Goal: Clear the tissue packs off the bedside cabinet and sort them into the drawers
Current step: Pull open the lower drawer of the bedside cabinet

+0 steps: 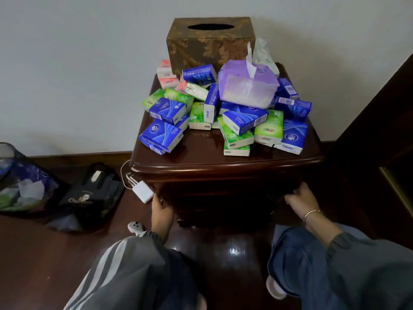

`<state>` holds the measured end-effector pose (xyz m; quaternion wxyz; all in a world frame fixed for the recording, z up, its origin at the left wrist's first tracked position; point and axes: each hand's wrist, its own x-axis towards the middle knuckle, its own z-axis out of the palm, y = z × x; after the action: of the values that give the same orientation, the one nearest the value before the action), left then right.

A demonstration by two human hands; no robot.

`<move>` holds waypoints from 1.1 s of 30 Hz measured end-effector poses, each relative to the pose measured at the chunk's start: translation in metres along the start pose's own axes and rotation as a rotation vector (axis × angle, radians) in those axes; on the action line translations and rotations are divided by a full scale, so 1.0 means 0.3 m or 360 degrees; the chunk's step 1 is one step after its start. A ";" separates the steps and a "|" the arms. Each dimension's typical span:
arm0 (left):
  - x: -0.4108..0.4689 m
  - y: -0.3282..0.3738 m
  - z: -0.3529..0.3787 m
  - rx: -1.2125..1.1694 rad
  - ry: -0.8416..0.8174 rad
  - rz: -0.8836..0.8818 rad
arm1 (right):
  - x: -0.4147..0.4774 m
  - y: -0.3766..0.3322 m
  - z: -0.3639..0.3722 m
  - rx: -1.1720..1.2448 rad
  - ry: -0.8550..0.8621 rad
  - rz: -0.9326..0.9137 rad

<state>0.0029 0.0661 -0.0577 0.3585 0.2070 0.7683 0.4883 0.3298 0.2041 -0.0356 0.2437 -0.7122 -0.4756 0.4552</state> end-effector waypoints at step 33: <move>-0.393 -0.082 -0.107 0.1870 -0.0664 -0.0042 | -0.470 0.180 -0.090 -0.1464 -0.0644 -0.0221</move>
<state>0.0570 -0.0427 -0.0302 0.3333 0.4512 0.8248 -0.0713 0.3594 0.0564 -0.0063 -0.1627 -0.6100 -0.7107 0.3103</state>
